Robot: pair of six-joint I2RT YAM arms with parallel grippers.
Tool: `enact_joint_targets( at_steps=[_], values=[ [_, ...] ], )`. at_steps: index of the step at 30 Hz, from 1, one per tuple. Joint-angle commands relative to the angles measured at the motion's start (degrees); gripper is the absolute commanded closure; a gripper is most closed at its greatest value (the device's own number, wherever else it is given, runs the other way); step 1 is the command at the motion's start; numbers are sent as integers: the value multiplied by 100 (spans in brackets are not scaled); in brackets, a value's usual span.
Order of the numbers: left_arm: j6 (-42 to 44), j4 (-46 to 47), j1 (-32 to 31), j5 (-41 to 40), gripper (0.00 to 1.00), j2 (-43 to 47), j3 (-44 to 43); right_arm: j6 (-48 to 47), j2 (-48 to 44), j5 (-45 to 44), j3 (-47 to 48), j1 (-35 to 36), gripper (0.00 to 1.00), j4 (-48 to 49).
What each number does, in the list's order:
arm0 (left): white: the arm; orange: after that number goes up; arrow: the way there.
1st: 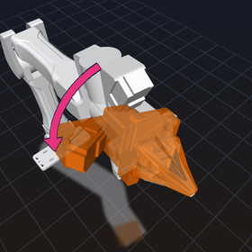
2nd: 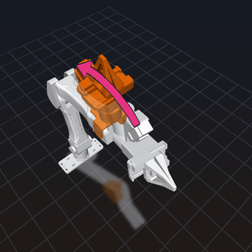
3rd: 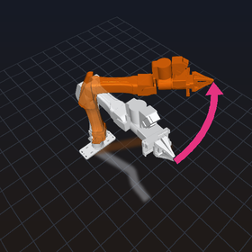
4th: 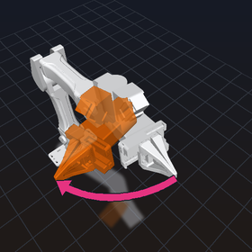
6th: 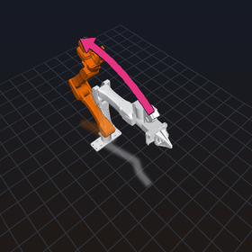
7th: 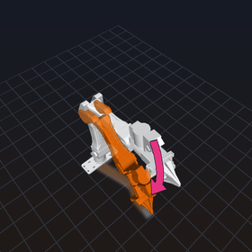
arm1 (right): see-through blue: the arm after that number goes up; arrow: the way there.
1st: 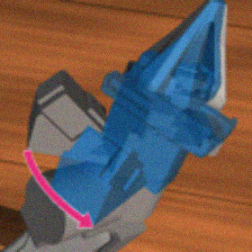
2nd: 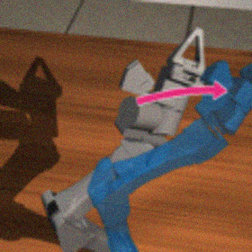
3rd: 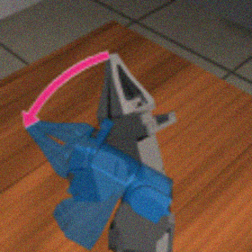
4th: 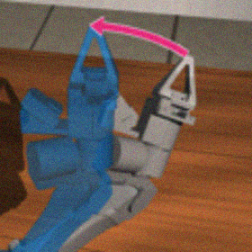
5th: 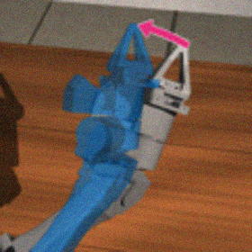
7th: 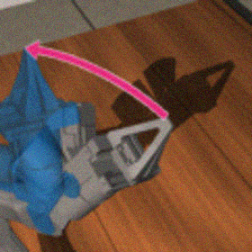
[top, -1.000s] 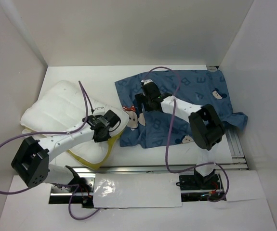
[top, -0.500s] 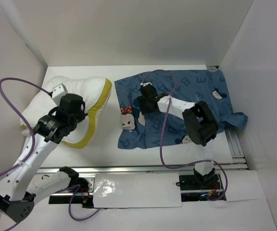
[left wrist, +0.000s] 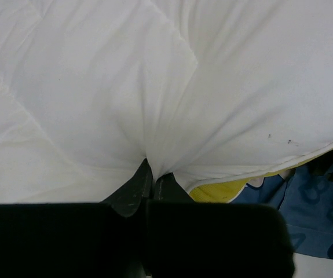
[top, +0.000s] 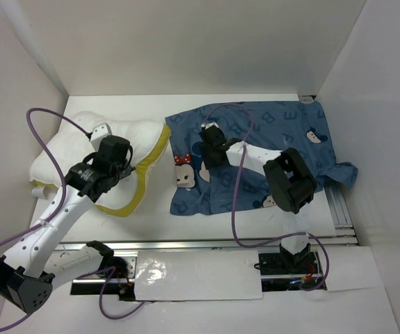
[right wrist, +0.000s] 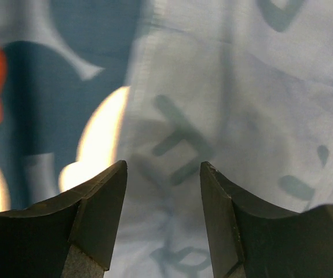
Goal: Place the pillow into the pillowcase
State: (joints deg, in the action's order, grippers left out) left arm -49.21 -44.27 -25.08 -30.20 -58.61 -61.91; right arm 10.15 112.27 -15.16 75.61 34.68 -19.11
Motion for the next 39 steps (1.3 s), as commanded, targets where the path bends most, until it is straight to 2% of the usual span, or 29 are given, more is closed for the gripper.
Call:
enact_joint_targets(
  at_steps=[1,6,8,12,15,23,26,27,30,31,37,39],
  values=[
    [201,226,65,-443,100,210,108,-48,-451,-137,24,364,40,118],
    [201,226,117,-391,100,280,170,66,-391,-76,24,496,48,233],
    [201,226,117,-391,100,280,170,136,-241,-75,24,496,48,171],
    [201,278,117,-338,100,280,170,381,-109,-443,94,496,54,-30],
    [201,279,117,-338,100,280,170,461,-109,-558,24,444,56,-31],
    [307,331,117,-285,100,227,223,523,-161,100,-371,435,57,197],
    [307,331,117,-233,100,174,223,523,-161,101,-372,435,58,250],
    [307,384,117,-232,100,174,223,523,-161,49,-372,435,69,250],
    [307,384,117,-180,100,236,223,584,-161,-118,-320,435,87,198],
    [307,445,117,-180,100,236,223,584,-161,-119,-319,435,98,198],
    [640,814,117,215,100,122,276,690,-697,-294,-319,487,100,145],
    [781,938,-101,216,100,-1,224,821,-1021,-469,-319,487,100,145]
  ],
)
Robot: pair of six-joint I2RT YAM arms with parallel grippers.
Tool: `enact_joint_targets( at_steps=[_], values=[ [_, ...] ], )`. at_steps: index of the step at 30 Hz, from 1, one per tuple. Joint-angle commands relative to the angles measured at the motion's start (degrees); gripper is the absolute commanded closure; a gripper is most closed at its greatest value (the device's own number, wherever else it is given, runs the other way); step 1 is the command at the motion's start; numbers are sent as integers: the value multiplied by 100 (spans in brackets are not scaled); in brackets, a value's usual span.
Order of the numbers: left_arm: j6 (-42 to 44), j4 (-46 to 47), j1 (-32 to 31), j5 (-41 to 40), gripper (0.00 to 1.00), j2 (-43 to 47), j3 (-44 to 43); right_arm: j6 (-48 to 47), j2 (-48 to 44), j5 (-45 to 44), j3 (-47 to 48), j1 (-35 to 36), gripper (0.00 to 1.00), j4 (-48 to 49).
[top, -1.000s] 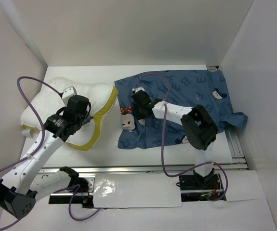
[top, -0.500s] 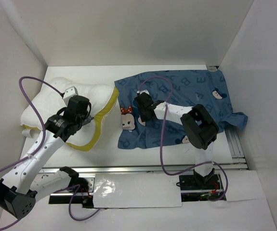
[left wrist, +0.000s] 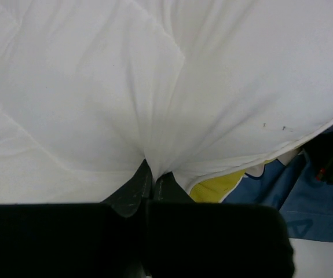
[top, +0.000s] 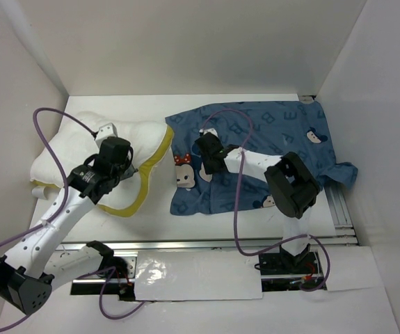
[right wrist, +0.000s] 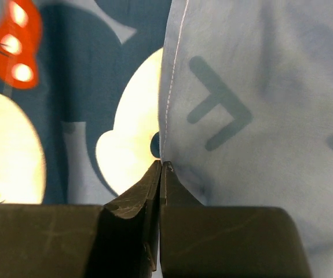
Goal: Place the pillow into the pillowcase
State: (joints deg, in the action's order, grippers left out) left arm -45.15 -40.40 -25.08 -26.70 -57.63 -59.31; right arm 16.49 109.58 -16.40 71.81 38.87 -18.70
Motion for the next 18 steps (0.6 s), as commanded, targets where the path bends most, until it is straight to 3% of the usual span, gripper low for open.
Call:
enact_joint_targets(
  at_steps=[1,12,18],
  values=[
    [436,647,-198,-134,100,-256,-37,188,-876,-398,-104,68,100,164],
    [1587,1289,-2078,-352,100,-1539,-90,627,-2229,-373,-844,15,100,586],
    [1649,1114,-2423,-415,100,-2314,-362,602,-2836,-179,-1186,68,100,867]
  ],
)
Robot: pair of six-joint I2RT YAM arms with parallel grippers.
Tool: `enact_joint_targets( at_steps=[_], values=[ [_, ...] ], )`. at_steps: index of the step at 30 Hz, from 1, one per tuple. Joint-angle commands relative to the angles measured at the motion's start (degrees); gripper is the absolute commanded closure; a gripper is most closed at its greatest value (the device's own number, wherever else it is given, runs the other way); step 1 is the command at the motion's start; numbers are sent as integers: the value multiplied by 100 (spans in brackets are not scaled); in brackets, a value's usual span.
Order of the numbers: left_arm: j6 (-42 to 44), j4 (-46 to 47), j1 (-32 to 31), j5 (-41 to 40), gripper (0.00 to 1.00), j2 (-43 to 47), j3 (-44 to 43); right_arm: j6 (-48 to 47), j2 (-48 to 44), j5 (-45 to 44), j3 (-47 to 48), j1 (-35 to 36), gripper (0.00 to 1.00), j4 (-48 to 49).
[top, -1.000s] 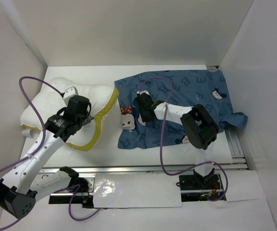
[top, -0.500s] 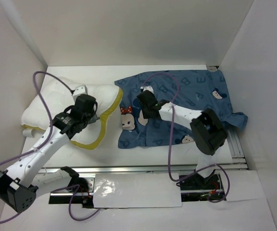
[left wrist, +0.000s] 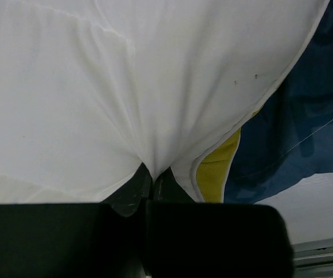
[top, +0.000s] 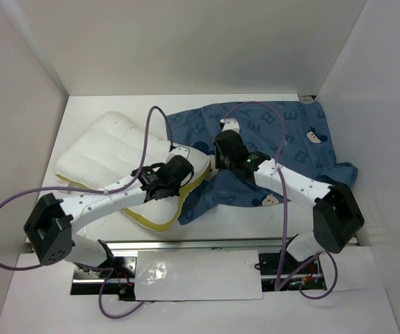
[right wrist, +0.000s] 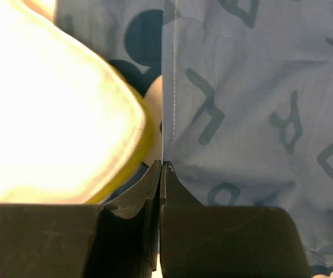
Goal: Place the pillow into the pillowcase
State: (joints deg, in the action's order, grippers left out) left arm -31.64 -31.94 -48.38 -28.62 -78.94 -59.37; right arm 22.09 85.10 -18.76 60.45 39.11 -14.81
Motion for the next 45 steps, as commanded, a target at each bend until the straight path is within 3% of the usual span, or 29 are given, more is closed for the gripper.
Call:
enact_joint_targets(
  at_steps=[1,8,15,20,24,27,28,29,31,36,40,43,45],
  values=[
    [368,207,-249,-301,100,-392,-521,-46,-563,170,-111,44,100,479],
    [544,4,-251,-609,100,-1308,-1628,-415,-1048,1259,-428,158,100,610],
    [1229,65,-251,-628,100,-2116,-3149,-608,-1302,1454,-543,264,100,479],
    [1660,907,-190,-627,100,-2503,-3221,-609,-1504,1674,-604,264,100,479],
    [1372,928,22,-487,100,-3074,-3597,-609,-1646,1674,-736,203,100,479],
    [1074,691,74,-109,56,-3242,-3721,-556,-1646,1622,-789,36,100,427],
    [1020,637,74,-109,24,-3242,-3626,-556,-1576,1622,-789,-69,100,426],
    [958,637,74,-39,5,-3007,-3529,-504,-1575,1622,-850,-140,100,426],
    [871,698,127,23,0,-2690,-3204,-425,-1453,1622,-929,-281,100,426],
    [676,461,180,-29,0,-1574,-2502,-310,-1452,1999,-1149,-659,100,690],
    [729,399,233,444,0,-661,-1467,-310,-1452,2184,-1202,-721,100,848],
    [1568,933,75,1205,0,-203,-552,-310,-1505,2184,-1202,-721,100,848],
    [1739,1399,-83,1210,0,244,371,-310,-1505,2254,-1202,-773,100,848]
  ],
)
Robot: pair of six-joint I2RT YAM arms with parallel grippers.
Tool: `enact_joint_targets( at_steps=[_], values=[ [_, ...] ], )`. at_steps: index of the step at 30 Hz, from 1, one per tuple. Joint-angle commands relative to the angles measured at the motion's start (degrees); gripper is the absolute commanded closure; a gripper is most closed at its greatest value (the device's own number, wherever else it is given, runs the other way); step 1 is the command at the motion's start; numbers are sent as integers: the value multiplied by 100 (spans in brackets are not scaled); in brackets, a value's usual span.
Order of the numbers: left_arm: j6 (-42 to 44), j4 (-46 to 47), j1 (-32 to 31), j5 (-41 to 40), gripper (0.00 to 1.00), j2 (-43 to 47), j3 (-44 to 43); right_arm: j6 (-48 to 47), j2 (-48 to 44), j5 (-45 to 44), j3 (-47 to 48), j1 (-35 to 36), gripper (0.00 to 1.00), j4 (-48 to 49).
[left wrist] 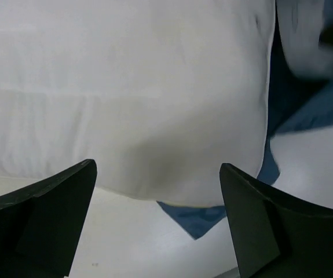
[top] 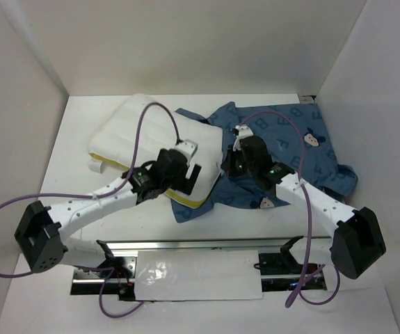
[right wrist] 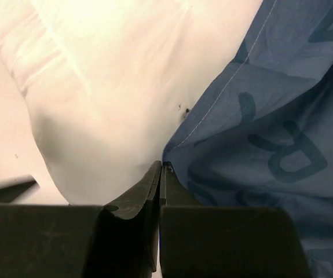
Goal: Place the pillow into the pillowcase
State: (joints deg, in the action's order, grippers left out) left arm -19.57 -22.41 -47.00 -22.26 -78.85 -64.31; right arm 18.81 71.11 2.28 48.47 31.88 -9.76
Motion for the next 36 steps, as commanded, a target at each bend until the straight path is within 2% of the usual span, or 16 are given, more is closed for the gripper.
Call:
enact_joint_targets(
  at_steps=[1,2,4,6,9,12,13,14,18,24,25,29,31,36],
  values=[
    [664,927,-300,800,0,351,1112,18,-106,150,-4,-50,100,343],
    [848,1149,-301,872,0,440,1471,18,-54,150,-4,-50,100,343],
    [1060,1423,-353,1100,0,493,1632,18,-1,210,-4,-50,100,343],
    [1271,1642,-353,1294,0,310,1633,-35,-1,264,49,-50,100,282],
    [1324,1705,-406,1111,0,-313,1318,-88,-1,264,49,3,100,221],
    [1079,1513,-406,426,29,-1104,676,-211,-1,518,101,55,100,159],
    [1017,1294,-406,268,52,-1280,492,-272,51,580,154,116,100,106],
    [895,1162,-406,-186,100,-1421,307,-359,52,632,154,178,100,106],
    [403,1011,-406,-937,100,-1607,-204,-439,-9,764,154,292,100,-34],
    [-423,1467,-240,-1306,100,-624,-345,-387,-115,939,312,293,100,-333],
    [-712,1590,-187,-1307,100,-571,-415,-317,-115,1132,312,293,100,-334],
    [-802,2072,-63,-860,100,-666,-538,-316,-115,1685,734,293,100,-877],
    [-872,2241,-63,-492,100,-894,-591,-316,-115,1941,839,293,100,-879],
    [-1294,2706,-388,-305,100,-1360,-653,-1,-115,2267,840,178,100,-466]
  ],
)
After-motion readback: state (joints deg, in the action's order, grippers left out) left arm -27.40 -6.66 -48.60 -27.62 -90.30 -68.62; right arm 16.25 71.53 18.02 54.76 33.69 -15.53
